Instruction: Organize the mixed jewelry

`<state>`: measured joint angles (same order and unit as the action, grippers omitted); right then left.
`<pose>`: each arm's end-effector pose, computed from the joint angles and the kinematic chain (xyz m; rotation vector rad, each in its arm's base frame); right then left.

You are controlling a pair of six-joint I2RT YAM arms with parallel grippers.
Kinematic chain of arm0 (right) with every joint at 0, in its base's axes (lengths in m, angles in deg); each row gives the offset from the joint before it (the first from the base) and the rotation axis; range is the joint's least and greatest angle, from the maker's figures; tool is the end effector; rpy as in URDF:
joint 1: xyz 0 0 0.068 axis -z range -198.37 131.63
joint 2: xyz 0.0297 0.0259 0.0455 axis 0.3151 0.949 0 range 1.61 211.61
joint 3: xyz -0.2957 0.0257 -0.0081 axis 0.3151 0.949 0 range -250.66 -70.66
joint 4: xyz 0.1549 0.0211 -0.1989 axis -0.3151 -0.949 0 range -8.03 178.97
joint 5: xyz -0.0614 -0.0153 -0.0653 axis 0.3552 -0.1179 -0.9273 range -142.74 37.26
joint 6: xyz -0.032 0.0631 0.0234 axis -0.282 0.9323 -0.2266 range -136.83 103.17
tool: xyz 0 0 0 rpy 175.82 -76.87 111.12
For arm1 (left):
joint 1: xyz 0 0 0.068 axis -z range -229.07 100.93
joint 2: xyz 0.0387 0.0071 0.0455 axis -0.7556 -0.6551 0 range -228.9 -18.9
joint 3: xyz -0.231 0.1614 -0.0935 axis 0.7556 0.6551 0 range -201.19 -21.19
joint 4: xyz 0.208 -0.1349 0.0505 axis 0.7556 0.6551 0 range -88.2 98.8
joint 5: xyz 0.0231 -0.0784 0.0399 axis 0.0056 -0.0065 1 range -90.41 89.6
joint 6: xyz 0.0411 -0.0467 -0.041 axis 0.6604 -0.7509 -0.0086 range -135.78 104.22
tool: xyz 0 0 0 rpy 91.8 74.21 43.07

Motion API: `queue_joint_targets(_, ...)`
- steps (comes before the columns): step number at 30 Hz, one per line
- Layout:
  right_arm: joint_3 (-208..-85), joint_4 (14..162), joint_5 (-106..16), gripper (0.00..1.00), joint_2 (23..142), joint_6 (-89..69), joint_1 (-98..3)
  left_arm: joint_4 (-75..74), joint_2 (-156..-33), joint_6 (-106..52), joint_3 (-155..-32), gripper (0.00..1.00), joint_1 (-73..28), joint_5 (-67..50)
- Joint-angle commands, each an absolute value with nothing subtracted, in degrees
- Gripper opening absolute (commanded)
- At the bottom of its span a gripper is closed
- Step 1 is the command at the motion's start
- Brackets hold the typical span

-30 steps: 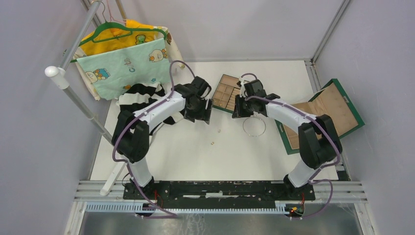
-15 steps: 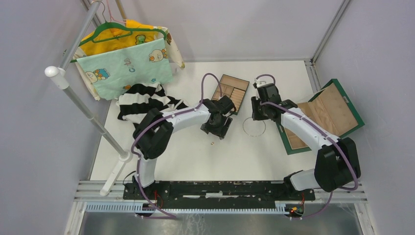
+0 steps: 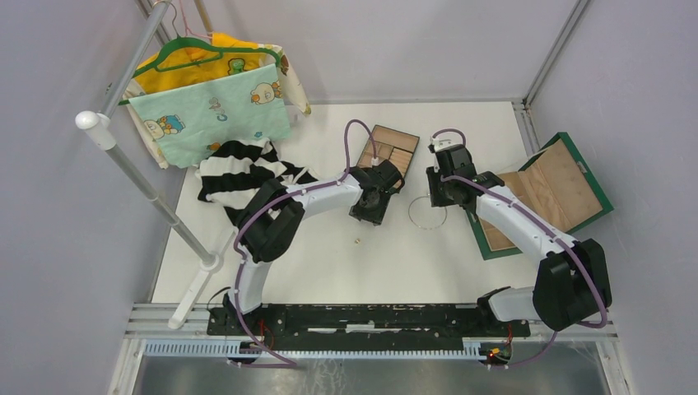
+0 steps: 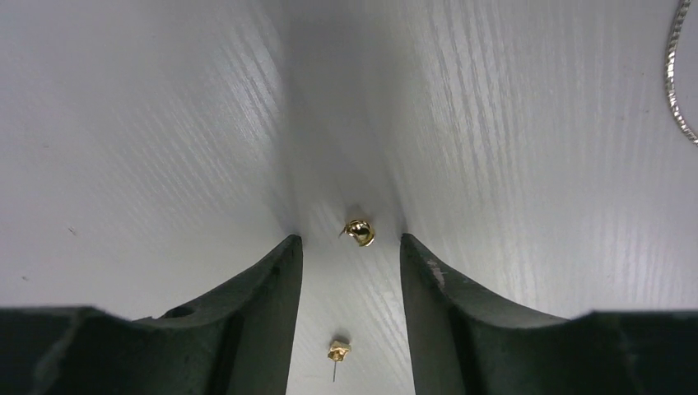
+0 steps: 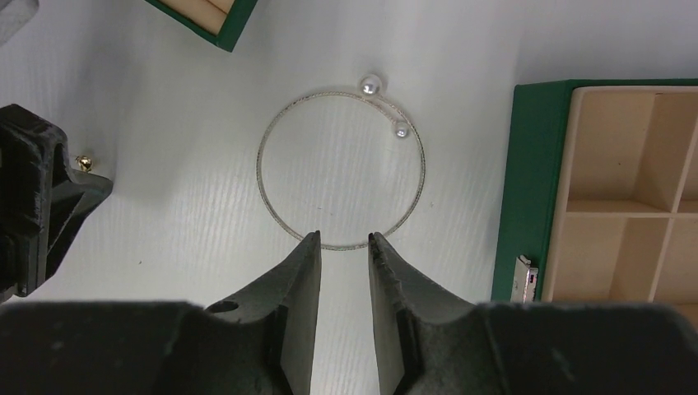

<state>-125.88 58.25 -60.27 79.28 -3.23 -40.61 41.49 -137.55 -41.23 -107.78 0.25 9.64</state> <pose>0.2630 0.0989 0.2522 -0.1331 2.4865 0.0993 0.2904 -0.3212 0.1637 0.5370 2.7303 -0.0769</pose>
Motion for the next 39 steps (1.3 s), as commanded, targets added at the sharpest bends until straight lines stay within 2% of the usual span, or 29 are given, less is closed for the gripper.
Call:
queue_joint_targets(1,-125.7,58.5,-61.6,0.34,77.5,-4.0,-40.6,39.7,-139.4,-46.6,-109.4,0.50,0.3,12.2)
queue_joint_targets(3,-125.7,58.6,-61.7,0.34,77.2,-4.1,-40.6,40.0,-139.1,-47.4,-109.0,0.47,0.5,12.6)
queue_joint_targets(10,-125.5,58.7,-61.3,0.34,77.8,-4.1,-40.6,40.5,-138.2,-47.5,-107.5,0.43,0.8,15.1)
queue_joint_targets(20,-124.9,59.3,-61.0,0.34,77.7,-3.0,-40.6,40.3,-138.7,-46.5,-108.3,0.22,0.8,15.3)
queue_joint_targets(39,-124.8,59.4,-61.1,0.33,77.4,-2.3,-40.6,42.4,-134.4,-43.8,-110.2,0.08,0.2,13.7)
